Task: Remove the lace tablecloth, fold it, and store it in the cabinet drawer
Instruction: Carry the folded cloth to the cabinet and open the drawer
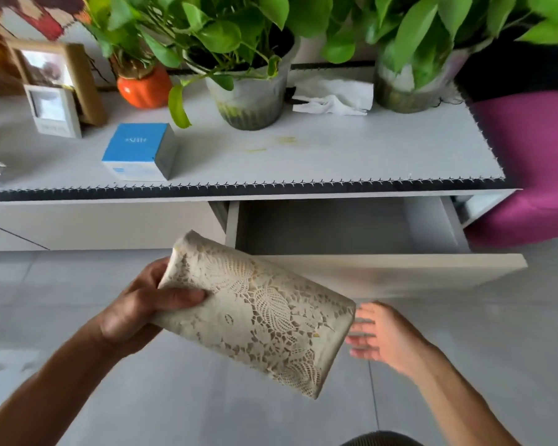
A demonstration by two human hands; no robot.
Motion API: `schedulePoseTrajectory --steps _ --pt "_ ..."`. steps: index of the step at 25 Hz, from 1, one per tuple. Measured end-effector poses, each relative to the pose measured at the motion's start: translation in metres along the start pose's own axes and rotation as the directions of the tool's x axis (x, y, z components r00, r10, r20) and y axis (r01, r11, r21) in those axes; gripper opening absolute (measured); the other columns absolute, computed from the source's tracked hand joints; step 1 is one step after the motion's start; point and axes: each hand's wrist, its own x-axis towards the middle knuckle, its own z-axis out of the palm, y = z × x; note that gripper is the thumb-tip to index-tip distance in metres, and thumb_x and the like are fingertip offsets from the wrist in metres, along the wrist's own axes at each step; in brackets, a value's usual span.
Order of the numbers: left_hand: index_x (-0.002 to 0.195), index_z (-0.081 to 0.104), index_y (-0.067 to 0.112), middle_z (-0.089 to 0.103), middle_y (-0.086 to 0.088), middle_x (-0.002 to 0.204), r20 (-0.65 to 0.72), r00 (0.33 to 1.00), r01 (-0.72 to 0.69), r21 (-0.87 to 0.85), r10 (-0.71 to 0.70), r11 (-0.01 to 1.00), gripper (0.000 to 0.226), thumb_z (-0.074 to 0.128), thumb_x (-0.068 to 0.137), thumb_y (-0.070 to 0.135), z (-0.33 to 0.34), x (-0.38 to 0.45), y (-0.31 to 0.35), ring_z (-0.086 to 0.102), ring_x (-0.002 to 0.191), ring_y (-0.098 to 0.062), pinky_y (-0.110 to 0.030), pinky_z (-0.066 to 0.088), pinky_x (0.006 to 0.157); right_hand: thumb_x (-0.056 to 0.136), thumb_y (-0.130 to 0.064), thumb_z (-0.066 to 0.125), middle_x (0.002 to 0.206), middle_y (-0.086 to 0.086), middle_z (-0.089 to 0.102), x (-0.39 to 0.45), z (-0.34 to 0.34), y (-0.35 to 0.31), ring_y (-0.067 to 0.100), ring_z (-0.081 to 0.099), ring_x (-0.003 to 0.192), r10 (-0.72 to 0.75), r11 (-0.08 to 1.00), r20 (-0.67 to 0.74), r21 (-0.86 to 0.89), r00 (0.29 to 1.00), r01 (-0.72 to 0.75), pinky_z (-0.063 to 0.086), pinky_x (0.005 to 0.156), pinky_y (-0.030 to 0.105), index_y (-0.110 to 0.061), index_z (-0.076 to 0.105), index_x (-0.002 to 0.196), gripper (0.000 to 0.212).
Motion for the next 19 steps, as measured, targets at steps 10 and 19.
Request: schedulePoseTrajectory --steps 10,19 --pt "0.112 0.065 0.003 0.073 -0.014 0.107 0.069 0.982 -0.166 -0.127 0.176 0.978 0.038 0.060 0.075 -0.002 0.077 0.059 0.040 0.070 0.097 -0.029 -0.036 0.058 0.080 0.101 -0.017 0.037 0.099 0.011 0.069 -0.100 -0.001 -0.086 0.032 0.063 0.099 -0.662 -0.070 0.266 -0.953 0.701 0.295 0.045 0.080 0.037 -0.021 0.056 0.087 0.024" --pt "0.122 0.062 0.008 0.066 -0.019 0.123 0.077 0.995 -0.040 -0.281 0.064 0.959 0.045 0.068 0.078 0.005 0.083 0.067 -0.012 0.065 0.111 -0.035 -0.039 0.056 0.085 0.081 -0.049 0.067 0.138 -0.007 0.060 -0.079 -0.041 -0.092 0.009 0.057 0.125 -0.639 0.731 0.267 -0.083 0.722 0.677 0.049 0.096 0.031 -0.035 0.057 0.131 0.053"
